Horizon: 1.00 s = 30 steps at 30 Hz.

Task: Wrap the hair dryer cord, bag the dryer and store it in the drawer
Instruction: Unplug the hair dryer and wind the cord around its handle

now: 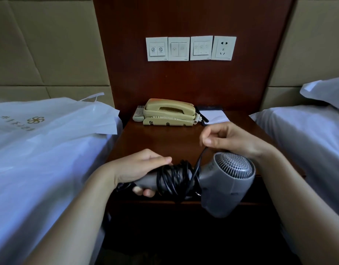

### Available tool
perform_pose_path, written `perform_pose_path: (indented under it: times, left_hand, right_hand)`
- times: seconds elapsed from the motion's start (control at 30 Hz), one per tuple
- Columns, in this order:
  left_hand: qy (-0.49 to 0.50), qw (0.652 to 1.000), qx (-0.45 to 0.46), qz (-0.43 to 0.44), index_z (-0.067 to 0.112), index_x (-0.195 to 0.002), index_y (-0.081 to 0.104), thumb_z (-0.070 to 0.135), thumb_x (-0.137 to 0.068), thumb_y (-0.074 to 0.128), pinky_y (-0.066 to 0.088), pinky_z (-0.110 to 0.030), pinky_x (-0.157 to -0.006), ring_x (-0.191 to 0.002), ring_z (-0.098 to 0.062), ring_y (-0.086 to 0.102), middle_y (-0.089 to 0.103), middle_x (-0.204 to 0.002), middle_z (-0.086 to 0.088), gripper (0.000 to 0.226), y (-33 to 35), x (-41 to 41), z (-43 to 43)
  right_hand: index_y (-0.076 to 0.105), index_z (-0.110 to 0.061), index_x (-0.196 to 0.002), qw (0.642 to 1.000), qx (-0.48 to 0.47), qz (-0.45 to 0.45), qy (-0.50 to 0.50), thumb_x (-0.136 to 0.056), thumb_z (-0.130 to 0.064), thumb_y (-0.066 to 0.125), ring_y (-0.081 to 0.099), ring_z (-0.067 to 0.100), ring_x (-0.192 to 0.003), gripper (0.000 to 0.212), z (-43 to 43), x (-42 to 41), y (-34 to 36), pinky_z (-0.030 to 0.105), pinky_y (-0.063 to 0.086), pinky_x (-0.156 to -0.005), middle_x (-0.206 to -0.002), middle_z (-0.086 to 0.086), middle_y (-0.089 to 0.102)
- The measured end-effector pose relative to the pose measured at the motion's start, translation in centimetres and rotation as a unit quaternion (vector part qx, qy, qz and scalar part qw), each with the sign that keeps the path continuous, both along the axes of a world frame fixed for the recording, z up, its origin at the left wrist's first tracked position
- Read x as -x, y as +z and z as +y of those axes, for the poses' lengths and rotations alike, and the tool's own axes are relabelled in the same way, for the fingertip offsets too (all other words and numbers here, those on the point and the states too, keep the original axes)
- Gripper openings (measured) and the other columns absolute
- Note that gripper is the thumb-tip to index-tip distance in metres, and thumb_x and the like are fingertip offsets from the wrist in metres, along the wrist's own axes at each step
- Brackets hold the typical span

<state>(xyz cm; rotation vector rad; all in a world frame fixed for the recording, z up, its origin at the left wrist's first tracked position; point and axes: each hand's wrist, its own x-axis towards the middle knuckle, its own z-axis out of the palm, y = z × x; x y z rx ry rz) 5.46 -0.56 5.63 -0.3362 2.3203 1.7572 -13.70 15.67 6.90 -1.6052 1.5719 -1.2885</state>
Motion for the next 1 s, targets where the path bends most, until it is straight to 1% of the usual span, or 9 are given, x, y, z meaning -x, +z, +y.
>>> perform_pose_path:
  times: [0.13,0.23,0.3,0.4,0.5,0.57,0.67,0.83,1.0]
  left_hand:
    - [-0.023,0.997,-0.074,0.011,-0.001,-0.092,0.057,0.039,-0.090,0.041,0.023,-0.012,-0.029,-0.030,-0.011,0.045,0.056,-0.045,-0.004,0.043,-0.4,0.3,0.1]
    - [-0.003,0.985,-0.169,0.030,0.008,-0.073,0.066,0.048,-0.083,0.051,0.024,-0.008,-0.030,-0.026,-0.010,0.043,0.056,-0.044,-0.006,0.044,-0.6,0.3,-0.3]
    - [-0.011,0.966,-0.255,0.031,0.006,-0.077,0.068,0.059,-0.064,0.072,0.029,-0.006,-0.029,-0.026,-0.009,0.044,0.058,-0.049,-0.010,0.054,-1.0,0.4,-0.6]
    - [-0.065,0.929,-0.358,0.067,0.009,-0.089,0.071,0.065,-0.065,0.069,0.035,-0.009,-0.029,-0.035,-0.002,0.051,0.063,-0.061,-0.005,0.061,-1.9,1.0,-1.1]
    - [-0.095,0.897,-0.416,0.118,0.013,-0.100,0.070,0.061,-0.076,0.060,0.039,-0.007,-0.035,-0.043,0.001,0.053,0.062,-0.071,0.000,0.055,-2.6,1.4,-1.0]
    - [-0.042,0.905,-0.399,0.138,0.015,-0.093,0.074,0.058,-0.063,0.075,0.035,-0.007,-0.030,-0.036,0.001,0.047,0.058,-0.064,0.001,0.052,-2.9,1.5,-0.7]
    - [0.036,0.903,-0.394,0.169,0.007,-0.092,0.069,0.049,-0.048,0.088,0.031,-0.008,-0.026,-0.031,0.001,0.040,0.052,-0.059,0.000,0.064,-2.7,1.5,-0.1]
    - [0.100,0.884,-0.413,0.193,0.007,-0.091,0.060,0.044,-0.040,0.092,0.029,-0.009,-0.024,-0.029,0.000,0.038,0.050,-0.058,0.000,0.071,-2.3,1.9,0.6]
    - [0.124,0.874,-0.439,0.170,0.009,-0.086,0.057,0.042,-0.041,0.090,0.029,-0.010,-0.024,-0.028,-0.002,0.038,0.050,-0.054,-0.002,0.065,-1.8,2.2,1.1]
  right_hand:
    - [0.067,-0.021,-0.095,0.979,-0.051,-0.150,0.126,-0.086,-0.041,0.055,0.055,-0.001,-0.054,0.025,-1.3,0.2,-1.7,0.010,0.043,-0.054,-0.065,-0.013,0.063]
    - [0.059,-0.019,-0.117,0.953,-0.013,-0.249,0.171,-0.095,-0.038,0.037,0.069,0.009,-0.085,0.036,-3.0,-0.1,-3.1,0.019,0.055,-0.071,-0.100,-0.001,0.071]
    - [0.052,-0.010,-0.123,0.939,0.073,-0.310,0.126,-0.099,-0.031,0.029,0.066,0.015,-0.096,0.040,-3.3,0.4,-4.9,0.024,0.053,-0.078,-0.112,0.006,0.068]
    - [0.068,-0.015,-0.099,0.874,0.063,-0.459,0.147,-0.085,-0.029,0.050,0.065,0.009,-0.074,0.026,-5.7,-2.1,-6.2,0.019,0.049,-0.063,-0.088,-0.001,0.072]
    - [0.052,-0.016,-0.079,0.844,0.085,-0.527,0.055,-0.081,-0.026,0.051,0.042,0.002,-0.043,0.010,-5.6,-4.1,-4.9,0.013,0.036,-0.041,-0.053,-0.007,0.049]
    - [0.047,-0.016,-0.074,0.839,0.090,-0.537,-0.011,-0.085,-0.022,0.049,0.035,0.002,-0.039,0.012,-6.0,-5.2,-4.0,0.013,0.028,-0.039,-0.048,-0.008,0.040]
    - [0.053,-0.012,-0.085,0.856,0.121,-0.490,-0.109,-0.095,-0.014,0.045,0.039,0.004,-0.044,0.013,-6.3,-6.3,-4.2,0.014,0.032,-0.040,-0.056,-0.005,0.045]
    - [0.049,-0.013,-0.082,0.895,0.176,-0.369,-0.181,-0.098,-0.011,0.039,0.048,0.010,-0.049,0.019,-5.9,-7.4,-4.1,0.021,0.040,-0.046,-0.063,0.001,0.052]
    - [0.059,-0.015,-0.086,0.918,0.209,-0.276,-0.192,-0.099,-0.025,0.030,0.055,0.012,-0.056,0.033,-4.6,-7.0,-3.8,0.026,0.047,-0.056,-0.074,0.002,0.059]
